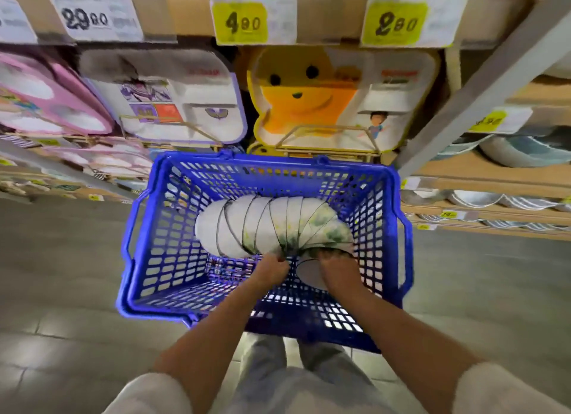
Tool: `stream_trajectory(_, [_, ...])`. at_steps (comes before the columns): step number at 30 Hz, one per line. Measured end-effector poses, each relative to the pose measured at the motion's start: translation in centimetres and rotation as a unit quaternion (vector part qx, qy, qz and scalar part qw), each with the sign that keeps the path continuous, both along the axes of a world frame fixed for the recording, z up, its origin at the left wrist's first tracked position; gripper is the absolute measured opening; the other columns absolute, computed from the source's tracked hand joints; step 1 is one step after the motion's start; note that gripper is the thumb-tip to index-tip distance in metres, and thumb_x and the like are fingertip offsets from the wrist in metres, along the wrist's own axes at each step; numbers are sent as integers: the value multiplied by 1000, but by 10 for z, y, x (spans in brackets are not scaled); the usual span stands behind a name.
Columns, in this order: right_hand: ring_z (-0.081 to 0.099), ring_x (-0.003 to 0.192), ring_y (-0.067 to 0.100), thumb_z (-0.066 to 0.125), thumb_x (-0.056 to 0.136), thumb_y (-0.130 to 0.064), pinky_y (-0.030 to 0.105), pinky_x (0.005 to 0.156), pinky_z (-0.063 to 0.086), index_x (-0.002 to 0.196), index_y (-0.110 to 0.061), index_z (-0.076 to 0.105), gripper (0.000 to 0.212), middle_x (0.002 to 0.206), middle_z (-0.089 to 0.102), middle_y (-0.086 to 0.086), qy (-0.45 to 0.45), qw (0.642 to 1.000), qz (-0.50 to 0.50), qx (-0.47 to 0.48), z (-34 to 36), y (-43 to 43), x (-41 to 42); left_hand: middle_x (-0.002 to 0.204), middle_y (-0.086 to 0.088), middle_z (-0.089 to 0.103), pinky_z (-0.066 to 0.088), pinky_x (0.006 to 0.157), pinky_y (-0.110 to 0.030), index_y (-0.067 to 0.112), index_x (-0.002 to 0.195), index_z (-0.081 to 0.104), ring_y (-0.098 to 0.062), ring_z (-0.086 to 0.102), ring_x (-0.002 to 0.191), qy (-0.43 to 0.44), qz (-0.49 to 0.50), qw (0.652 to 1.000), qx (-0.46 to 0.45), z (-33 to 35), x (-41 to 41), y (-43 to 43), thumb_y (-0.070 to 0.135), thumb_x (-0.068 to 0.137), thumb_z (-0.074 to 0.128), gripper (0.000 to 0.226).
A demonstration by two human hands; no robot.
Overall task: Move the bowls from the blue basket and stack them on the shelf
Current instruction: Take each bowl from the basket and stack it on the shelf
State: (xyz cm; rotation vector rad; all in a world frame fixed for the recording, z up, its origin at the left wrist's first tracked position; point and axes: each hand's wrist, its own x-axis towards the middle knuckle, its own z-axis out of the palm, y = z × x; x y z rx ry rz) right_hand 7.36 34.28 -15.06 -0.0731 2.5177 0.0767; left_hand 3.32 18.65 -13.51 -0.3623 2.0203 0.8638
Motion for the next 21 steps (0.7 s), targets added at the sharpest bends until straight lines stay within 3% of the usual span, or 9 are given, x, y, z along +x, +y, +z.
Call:
stream_trajectory(3, [60,41,14,86,50,-30,18,39,45,81,-29,78,32,52,62,-2,17,999,-7,-27,-10,-8,-8,91,-31,63,45,66,-36,-2,113,58,-33,59,77,-26,11,999,24,-19,4,2,1,89,47,27])
stream_trajectory(6, [57,36,13,93,33,-35,18,34,40,64,-30,77,36,46,59,-1,41,998,8,-52,-17,-14,-20,73,-11,61,41,61,-31,7,81,63,-21,52,66,-45,-23,999,10,-33,9,-4,12,89,48,18])
stream_trajectory(8, [63,44,14,94,35,-40,19,38,43,69,-31,77,39,54,65,1,52,998,30,-28,-15,-17,-24,66,-4,57,37,57,-28,12,70,59,-18,50,62,-51,-20,998,8,-36,9,-9,13,89,48,21])
stream_trajectory(10, [68,62,16,91,52,-38,21,51,50,83,-32,77,34,72,71,0,32,998,45,-39,-12,-16,-23,70,-7,59,39,62,-29,11,71,59,-21,53,67,-59,-14,998,17,-37,9,-13,12,89,48,21])
stream_trajectory(13, [64,54,13,91,44,-26,19,47,44,66,-27,74,28,60,66,-5,84,994,24,-69,5,-15,-20,73,-12,57,40,63,-29,8,74,57,-22,52,69,-54,-13,998,39,-30,5,-19,9,89,48,18])
stream_trajectory(15, [68,85,18,70,77,-25,27,68,53,98,-27,73,21,93,73,-3,58,995,-11,-82,16,-12,-23,72,-11,55,39,61,-29,7,78,59,-22,50,68,-38,-23,997,57,-22,2,-23,7,88,48,15])
stream_trajectory(17, [59,114,27,47,94,-16,36,88,50,132,-27,55,40,127,63,4,2,994,-45,-102,25,-5,-23,75,-7,59,40,55,-24,7,92,63,-20,53,67,-18,-35,997,72,-13,-3,-27,7,89,48,16])
stream_trajectory(21, [59,112,35,40,90,2,40,84,50,149,-40,27,73,134,55,15,-52,982,-136,-121,67,2,-31,79,-9,61,40,58,-26,7,88,65,-20,56,69,3,-30,997,76,6,-12,-36,8,91,48,17])
